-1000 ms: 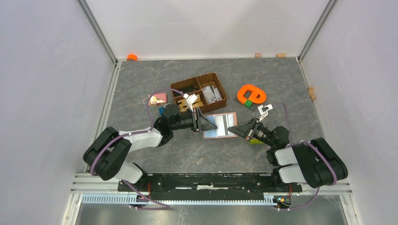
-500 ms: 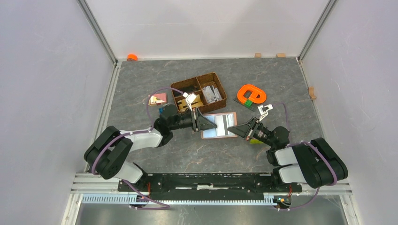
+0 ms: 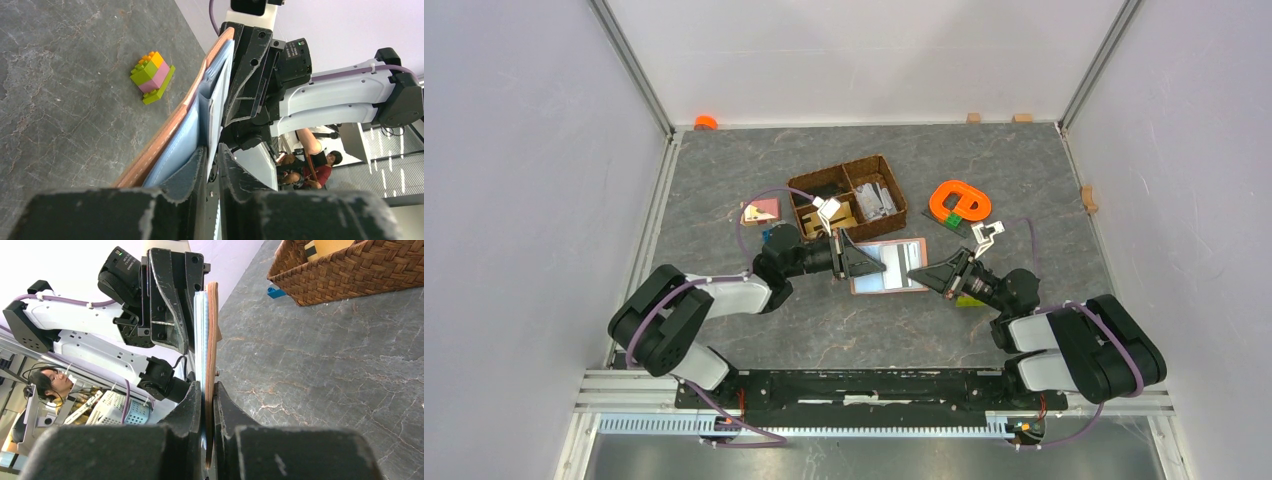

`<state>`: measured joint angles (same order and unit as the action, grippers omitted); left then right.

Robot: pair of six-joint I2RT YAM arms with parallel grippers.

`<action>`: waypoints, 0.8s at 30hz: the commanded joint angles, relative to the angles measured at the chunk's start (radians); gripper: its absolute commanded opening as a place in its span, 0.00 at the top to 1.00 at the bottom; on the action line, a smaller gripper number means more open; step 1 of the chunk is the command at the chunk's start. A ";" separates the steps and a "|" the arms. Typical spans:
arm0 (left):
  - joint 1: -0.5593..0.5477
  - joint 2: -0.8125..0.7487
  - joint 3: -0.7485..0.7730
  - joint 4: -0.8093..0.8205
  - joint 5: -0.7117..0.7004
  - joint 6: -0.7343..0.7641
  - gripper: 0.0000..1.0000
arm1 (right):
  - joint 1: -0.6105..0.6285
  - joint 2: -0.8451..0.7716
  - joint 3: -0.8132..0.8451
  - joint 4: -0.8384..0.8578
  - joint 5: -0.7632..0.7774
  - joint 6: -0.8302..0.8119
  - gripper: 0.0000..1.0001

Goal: Take the credit cards out of the card holder
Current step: Remove the credit card from the card holder.

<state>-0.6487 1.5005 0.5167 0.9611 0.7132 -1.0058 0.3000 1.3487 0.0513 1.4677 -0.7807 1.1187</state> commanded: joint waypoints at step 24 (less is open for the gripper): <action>0.024 -0.071 -0.002 -0.039 -0.016 0.036 0.98 | -0.032 0.028 -0.005 0.166 -0.034 0.062 0.84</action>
<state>-0.6407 1.4689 0.5167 0.8738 0.7078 -1.0012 0.2848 1.3701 0.0540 1.4731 -0.8074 1.1820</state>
